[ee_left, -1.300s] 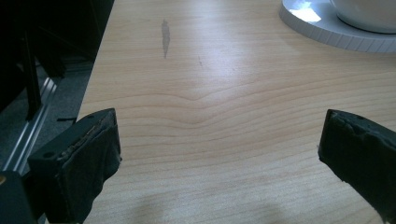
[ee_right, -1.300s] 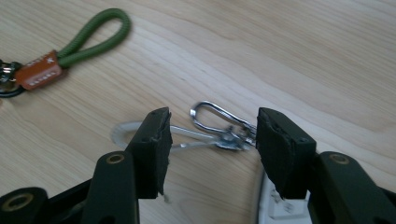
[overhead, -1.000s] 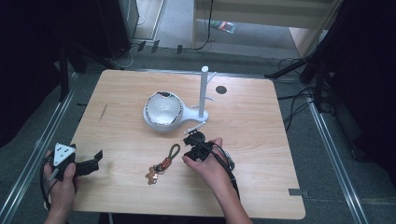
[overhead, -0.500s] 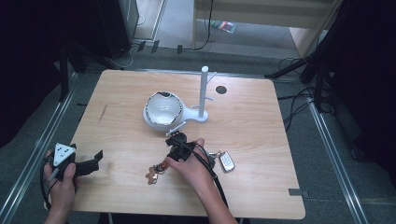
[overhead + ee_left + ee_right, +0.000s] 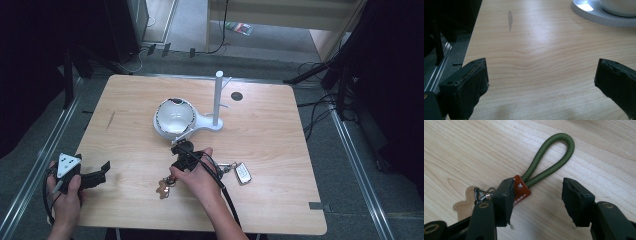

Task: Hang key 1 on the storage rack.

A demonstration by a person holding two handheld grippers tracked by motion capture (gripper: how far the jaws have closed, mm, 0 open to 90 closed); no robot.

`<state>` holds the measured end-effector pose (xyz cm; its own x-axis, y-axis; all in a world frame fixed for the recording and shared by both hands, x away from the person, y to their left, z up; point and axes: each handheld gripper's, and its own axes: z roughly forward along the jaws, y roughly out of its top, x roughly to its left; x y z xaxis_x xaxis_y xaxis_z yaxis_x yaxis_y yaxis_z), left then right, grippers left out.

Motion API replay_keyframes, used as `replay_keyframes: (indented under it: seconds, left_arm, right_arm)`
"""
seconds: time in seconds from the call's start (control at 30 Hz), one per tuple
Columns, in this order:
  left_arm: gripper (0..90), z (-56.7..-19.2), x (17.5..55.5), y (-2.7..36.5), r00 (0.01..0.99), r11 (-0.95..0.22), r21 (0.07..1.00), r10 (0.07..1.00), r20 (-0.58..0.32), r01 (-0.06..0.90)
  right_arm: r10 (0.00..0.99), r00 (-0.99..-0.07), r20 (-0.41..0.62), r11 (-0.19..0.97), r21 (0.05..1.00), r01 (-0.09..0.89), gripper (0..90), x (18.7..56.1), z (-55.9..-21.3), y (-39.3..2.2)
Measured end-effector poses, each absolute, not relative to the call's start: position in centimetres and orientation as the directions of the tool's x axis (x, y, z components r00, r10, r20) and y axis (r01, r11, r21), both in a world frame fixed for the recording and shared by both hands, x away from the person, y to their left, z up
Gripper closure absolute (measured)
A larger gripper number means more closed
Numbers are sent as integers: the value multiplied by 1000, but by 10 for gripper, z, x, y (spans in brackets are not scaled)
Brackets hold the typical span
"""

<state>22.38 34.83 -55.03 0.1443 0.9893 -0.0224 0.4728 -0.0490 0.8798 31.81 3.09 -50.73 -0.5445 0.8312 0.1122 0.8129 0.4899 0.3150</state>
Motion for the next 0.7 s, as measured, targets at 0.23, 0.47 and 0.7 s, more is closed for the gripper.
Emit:
replay_keyframes:
  seconds: [0.23, 0.47, 0.7]
  left_arm:
    - [0, -550, 224, 349, 145, -48, 878, 989, -24, 476]
    - [0, -550, 224, 348, 144, -49, 879, 989, -23, 474]
    - [0, -550, 224, 348, 145, -49, 879, 989, -23, 474]
  right_arm:
    - [819, -559, 130, 503, 307, 808, 435, 319, -508, 37]
    - [810, -569, 143, 508, 313, 802, 438, 316, -508, 45]
    - [808, -574, 134, 517, 307, 799, 447, 313, -508, 50]
